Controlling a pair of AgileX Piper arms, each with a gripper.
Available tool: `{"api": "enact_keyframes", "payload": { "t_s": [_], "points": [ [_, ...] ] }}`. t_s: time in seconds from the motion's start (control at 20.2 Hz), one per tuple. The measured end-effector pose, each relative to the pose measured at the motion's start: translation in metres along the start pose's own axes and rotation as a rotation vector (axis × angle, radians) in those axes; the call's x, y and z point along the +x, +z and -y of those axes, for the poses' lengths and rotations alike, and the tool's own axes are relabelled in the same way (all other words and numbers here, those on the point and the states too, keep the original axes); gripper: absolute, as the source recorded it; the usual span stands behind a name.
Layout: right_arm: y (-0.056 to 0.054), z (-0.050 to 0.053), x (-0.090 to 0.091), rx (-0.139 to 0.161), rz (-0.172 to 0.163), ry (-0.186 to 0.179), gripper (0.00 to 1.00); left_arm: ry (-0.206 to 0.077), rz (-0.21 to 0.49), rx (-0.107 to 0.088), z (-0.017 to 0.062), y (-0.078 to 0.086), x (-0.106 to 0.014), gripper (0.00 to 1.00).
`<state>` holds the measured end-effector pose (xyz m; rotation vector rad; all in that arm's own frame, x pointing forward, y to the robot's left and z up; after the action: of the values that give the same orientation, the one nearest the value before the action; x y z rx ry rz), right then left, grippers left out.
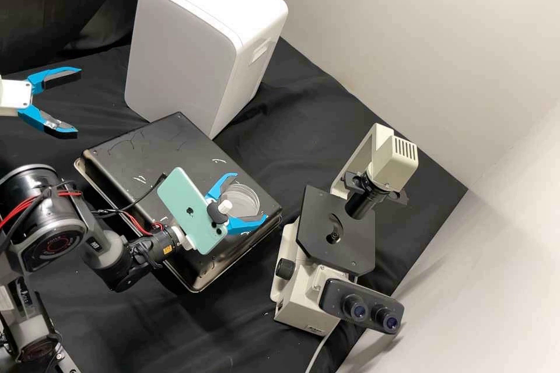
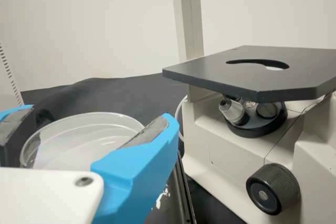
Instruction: Place the petri dish on the microscope
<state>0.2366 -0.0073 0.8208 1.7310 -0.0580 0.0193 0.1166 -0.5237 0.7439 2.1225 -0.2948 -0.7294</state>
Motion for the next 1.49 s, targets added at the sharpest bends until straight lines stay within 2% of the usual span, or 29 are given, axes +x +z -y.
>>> {"api": "enact_keyframes", "payload": {
  "t_s": [0.15, 0.25, 0.45, 0.5, 0.74, 0.79, 0.94, 1.19, 1.49],
  "points": [
    [-0.003, 0.007, 0.001, 0.004, -0.009, -0.026, 0.00, -0.001, -0.004, -0.006, 0.0002, 0.000, 0.000, 1.00],
    [-0.002, 0.017, 0.003, 0.006, -0.001, -0.062, 0.00, -0.001, -0.004, -0.006, 0.0002, 0.000, 0.000, 1.00],
    [0.001, 0.033, 0.011, -0.018, 0.010, -0.117, 0.00, 0.001, -0.024, -0.006, -0.0002, -0.003, 0.000, 1.00],
    [0.001, 0.035, 0.012, -0.033, 0.005, -0.115, 0.00, 0.001, -0.024, -0.006, -0.0002, -0.003, 0.000, 1.00],
    [0.003, 0.037, 0.014, -0.047, 0.005, -0.110, 0.00, 0.001, -0.024, -0.006, -0.0002, -0.003, 0.000, 1.00],
    [0.004, 0.038, 0.014, -0.047, 0.009, -0.112, 1.00, 0.001, -0.024, -0.006, -0.0002, -0.003, 0.000, 1.00],
    [0.004, 0.038, 0.014, -0.048, 0.010, -0.111, 1.00, -0.001, -0.014, -0.008, 0.0000, -0.001, 0.000, 1.00],
    [0.005, 0.037, 0.014, -0.079, 0.016, -0.100, 1.00, -0.003, -0.005, -0.005, 0.0004, 0.000, 0.000, 1.00],
    [0.000, 0.032, 0.012, -0.078, 0.003, -0.084, 1.00, -0.002, -0.014, -0.004, 0.0002, -0.001, 0.000, 1.00]
  ]
}}
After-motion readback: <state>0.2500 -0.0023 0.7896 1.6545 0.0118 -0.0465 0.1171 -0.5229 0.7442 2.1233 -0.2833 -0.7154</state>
